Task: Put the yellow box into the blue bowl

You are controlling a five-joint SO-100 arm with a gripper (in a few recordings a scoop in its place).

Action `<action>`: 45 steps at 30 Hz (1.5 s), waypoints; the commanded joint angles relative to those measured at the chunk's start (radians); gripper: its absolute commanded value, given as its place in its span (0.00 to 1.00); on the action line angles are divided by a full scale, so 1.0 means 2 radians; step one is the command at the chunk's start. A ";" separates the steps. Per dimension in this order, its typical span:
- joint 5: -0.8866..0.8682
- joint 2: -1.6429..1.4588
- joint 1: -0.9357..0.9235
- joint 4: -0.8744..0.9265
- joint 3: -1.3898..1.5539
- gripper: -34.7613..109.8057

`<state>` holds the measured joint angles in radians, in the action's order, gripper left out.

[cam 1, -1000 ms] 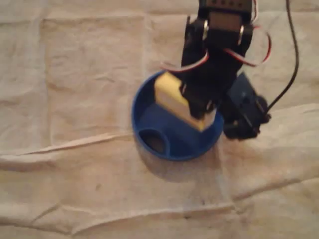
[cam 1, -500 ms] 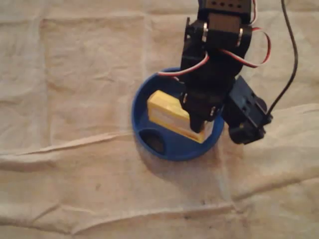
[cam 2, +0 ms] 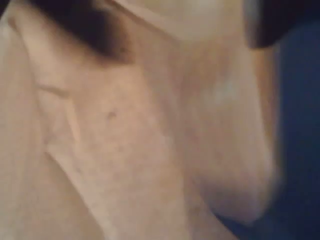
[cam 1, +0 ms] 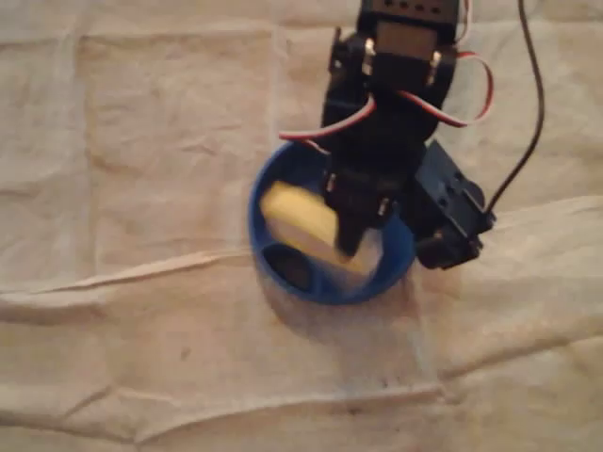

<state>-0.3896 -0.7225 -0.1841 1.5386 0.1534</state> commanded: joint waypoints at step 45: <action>0.005 -0.377 0.120 0.113 -0.034 0.24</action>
<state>-0.3896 -1.2916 0.0031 1.7610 0.1197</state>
